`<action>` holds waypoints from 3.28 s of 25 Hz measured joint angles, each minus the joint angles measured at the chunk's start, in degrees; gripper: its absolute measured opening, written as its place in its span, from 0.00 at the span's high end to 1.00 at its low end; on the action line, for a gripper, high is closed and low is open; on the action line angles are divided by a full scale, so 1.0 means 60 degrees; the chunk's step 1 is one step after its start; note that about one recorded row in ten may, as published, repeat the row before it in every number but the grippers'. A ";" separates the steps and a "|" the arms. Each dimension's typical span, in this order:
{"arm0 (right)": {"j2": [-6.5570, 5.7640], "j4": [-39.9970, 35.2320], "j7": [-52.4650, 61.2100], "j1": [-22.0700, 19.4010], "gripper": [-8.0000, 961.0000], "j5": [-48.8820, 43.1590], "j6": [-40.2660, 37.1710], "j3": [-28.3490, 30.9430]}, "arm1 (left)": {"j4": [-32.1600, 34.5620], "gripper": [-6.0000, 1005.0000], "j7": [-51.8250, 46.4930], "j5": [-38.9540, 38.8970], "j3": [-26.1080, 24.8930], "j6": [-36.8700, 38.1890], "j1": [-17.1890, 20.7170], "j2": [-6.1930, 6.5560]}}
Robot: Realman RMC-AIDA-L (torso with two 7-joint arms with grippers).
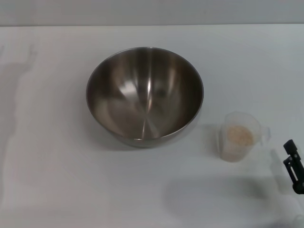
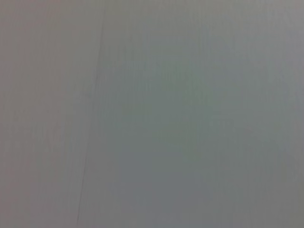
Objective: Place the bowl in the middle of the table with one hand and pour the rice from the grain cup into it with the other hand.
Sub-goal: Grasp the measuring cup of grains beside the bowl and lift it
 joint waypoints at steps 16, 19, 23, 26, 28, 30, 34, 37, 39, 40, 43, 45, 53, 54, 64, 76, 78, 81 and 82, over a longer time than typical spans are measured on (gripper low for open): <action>0.0000 0.0092 -0.0007 0.0469 0.41 -0.0019 0.1026 -0.0102 | -0.0161 0.19 -0.0191 -0.0004 0.0000 0.0074 0.0349 -0.0016; 0.0012 0.0105 -0.0122 0.0427 0.41 -0.0018 0.1134 -0.0107 | -0.0208 0.20 -0.0194 -0.0005 0.0003 0.0076 0.0377 -0.0007; 0.0017 0.0166 -0.0344 0.0443 0.41 0.0019 0.1312 -0.0105 | -0.0248 0.20 -0.0196 -0.0003 0.0004 0.0157 0.0394 -0.0011; 0.0019 0.0189 -0.0455 0.0470 0.41 0.0032 0.1393 -0.0103 | -0.0256 0.20 -0.0195 -0.0004 0.0003 0.0263 0.0438 -0.0012; 0.0021 0.0199 -0.0545 0.0506 0.41 0.0038 0.1418 -0.0088 | -0.0305 0.20 -0.0196 -0.0004 0.0003 0.0343 0.0509 -0.0007; 0.0022 0.0203 -0.0682 0.0515 0.41 0.0045 0.1418 -0.0048 | -0.0391 0.20 -0.0195 -0.0004 0.0003 0.0363 0.0610 0.0002; 0.0032 0.0213 -0.0941 0.0515 0.41 0.0066 0.1418 -0.0015 | -0.0406 0.20 -0.0196 -0.0004 -0.0009 0.0374 0.0641 0.0022; 0.0036 0.0213 -0.1017 0.0530 0.41 0.0075 0.1425 0.0044 | -0.0406 0.20 -0.0196 -0.0004 -0.0029 0.0380 0.0648 0.0023; 0.0037 0.0213 -0.1179 0.0573 0.41 0.0076 0.1496 0.0125 | -0.0406 0.20 -0.0196 -0.0004 -0.0042 0.0421 0.0665 0.0023; 0.0037 0.0213 -0.1179 0.0573 0.41 0.0076 0.1496 0.0125 | -0.0407 0.20 -0.0196 -0.0004 -0.0042 0.0435 0.0669 0.0023; 0.0036 0.0213 -0.1347 0.0612 0.41 0.0076 0.1562 0.0147 | -0.0406 0.20 -0.0197 -0.0004 -0.0042 0.0468 0.0672 0.0023; 0.0037 0.0213 -0.1356 0.0631 0.41 0.0075 0.1593 0.0147 | -0.0405 0.20 -0.0197 -0.0004 -0.0042 0.0494 0.0673 0.0023; 0.0034 0.0195 -0.1378 0.0725 0.41 0.0111 0.1757 0.0147 | -0.0405 0.20 -0.0197 -0.0004 -0.0042 0.0567 0.0673 0.0023; 0.0034 0.0195 -0.1378 0.0725 0.41 0.0111 0.1757 0.0147 | -0.0405 0.20 -0.0197 -0.0004 -0.0042 0.0567 0.0673 0.0023; 0.0020 0.0160 -0.1483 0.0878 0.41 0.0203 0.1769 0.0218 | -0.0410 0.20 -0.0196 -0.0003 -0.0113 0.0572 0.0673 0.0000; 0.0012 0.0124 -0.1493 0.1166 0.41 0.0208 0.2053 0.0367 | -0.0435 0.20 -0.0181 -0.0004 -0.0242 0.0571 0.0662 -0.0001; 0.0019 0.0124 -0.1495 0.1225 0.41 0.0207 0.2109 0.0382 | -0.0447 0.20 -0.0164 -0.0004 -0.0245 0.0556 0.0659 0.0004; 0.0021 0.0124 -0.1495 0.1256 0.41 0.0207 0.2136 0.0392 | -0.0449 0.20 -0.0148 -0.0003 -0.0247 0.0541 0.0658 0.0017; 0.0021 0.0124 -0.1495 0.1256 0.41 0.0207 0.2136 0.0392 | -0.0449 0.20 -0.0148 -0.0003 -0.0247 0.0541 0.0658 0.0017</action>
